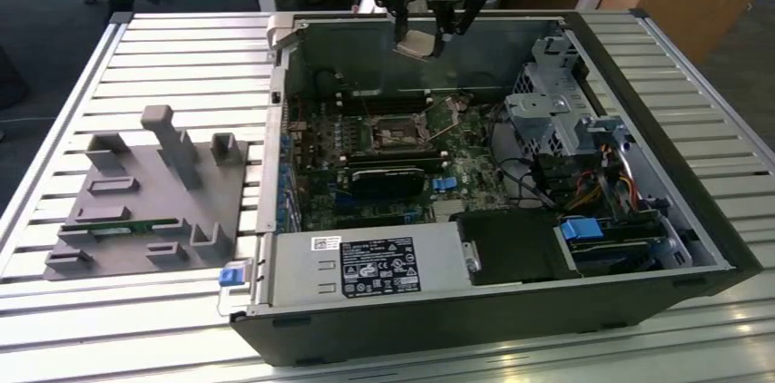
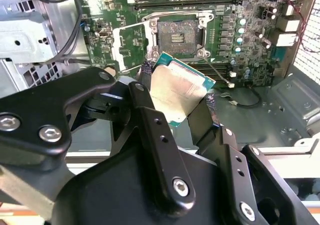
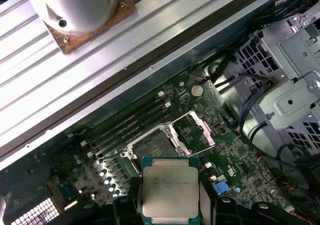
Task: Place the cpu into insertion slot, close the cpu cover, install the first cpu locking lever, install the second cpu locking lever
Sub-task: 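Place the cpu into insertion slot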
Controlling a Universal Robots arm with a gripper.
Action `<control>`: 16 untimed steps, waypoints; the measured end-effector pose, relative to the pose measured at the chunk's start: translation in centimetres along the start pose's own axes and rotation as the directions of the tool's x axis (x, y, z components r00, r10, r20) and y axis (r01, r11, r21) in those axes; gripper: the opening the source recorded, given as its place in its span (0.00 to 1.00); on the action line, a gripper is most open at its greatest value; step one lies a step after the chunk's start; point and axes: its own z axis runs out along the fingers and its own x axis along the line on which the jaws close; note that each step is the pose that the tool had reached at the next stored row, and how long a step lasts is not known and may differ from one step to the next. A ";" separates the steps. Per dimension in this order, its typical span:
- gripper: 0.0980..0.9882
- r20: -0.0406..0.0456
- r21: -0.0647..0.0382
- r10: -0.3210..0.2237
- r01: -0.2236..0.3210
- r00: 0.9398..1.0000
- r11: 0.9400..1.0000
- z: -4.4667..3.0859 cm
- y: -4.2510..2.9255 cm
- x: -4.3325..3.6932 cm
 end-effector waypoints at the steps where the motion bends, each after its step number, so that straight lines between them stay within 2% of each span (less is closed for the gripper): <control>1: 0.50 0.000 0.000 0.001 -0.001 1.000 1.000 0.01 -0.03 0.04; 4: 0.50 0.001 0.000 0.017 -0.017 1.000 1.000 0.07 -0.04 0.07; 7: 0.50 0.005 -0.001 0.066 -0.066 0.998 0.998 0.14 -0.05 0.07; 16: 0.50 0.014 -0.005 0.172 -0.172 0.985 0.985 0.37 -0.06 0.08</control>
